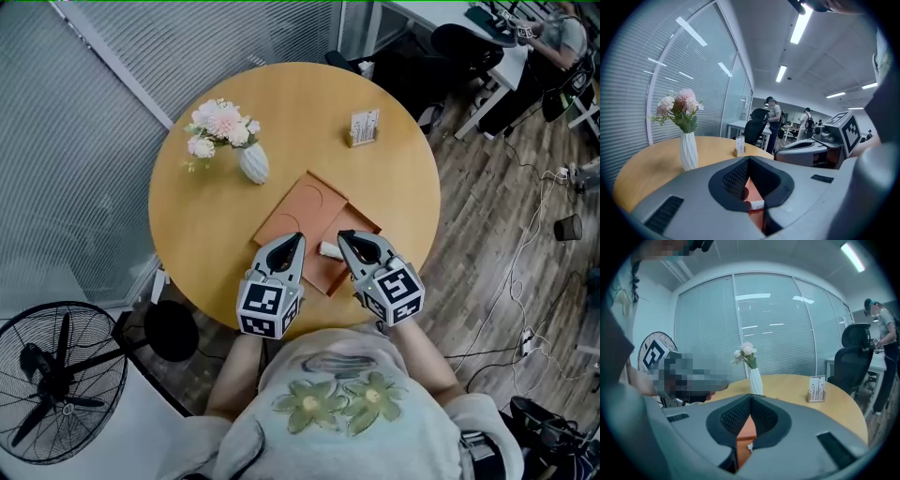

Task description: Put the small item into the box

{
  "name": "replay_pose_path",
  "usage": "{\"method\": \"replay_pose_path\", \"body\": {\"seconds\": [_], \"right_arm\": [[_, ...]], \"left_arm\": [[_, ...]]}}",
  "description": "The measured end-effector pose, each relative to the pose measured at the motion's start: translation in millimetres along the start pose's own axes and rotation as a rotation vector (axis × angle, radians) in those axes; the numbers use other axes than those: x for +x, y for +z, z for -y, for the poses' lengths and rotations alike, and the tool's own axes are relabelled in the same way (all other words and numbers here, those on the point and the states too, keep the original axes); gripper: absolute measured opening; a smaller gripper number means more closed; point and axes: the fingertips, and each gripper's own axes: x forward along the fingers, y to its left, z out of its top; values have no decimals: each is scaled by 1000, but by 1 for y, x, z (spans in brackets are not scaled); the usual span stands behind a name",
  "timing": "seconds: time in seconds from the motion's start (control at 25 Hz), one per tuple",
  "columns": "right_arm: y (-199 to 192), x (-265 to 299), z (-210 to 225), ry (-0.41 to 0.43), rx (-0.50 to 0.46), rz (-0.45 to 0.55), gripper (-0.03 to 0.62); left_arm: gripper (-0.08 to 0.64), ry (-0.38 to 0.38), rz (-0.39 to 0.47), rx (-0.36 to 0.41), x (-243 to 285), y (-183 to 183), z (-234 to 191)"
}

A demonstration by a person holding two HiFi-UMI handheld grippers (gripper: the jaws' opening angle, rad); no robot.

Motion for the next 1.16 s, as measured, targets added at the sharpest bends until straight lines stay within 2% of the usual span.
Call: {"method": "replay_pose_path", "body": {"seconds": [0.28, 1.16], "right_arm": [[8, -10, -1, -51, -27, 30, 3], [5, -15, 0, -67, -32, 26, 3]], "left_arm": [[9, -11, 9, 9, -4, 3, 8], [9, -3, 8, 17, -8, 5, 9]]}}
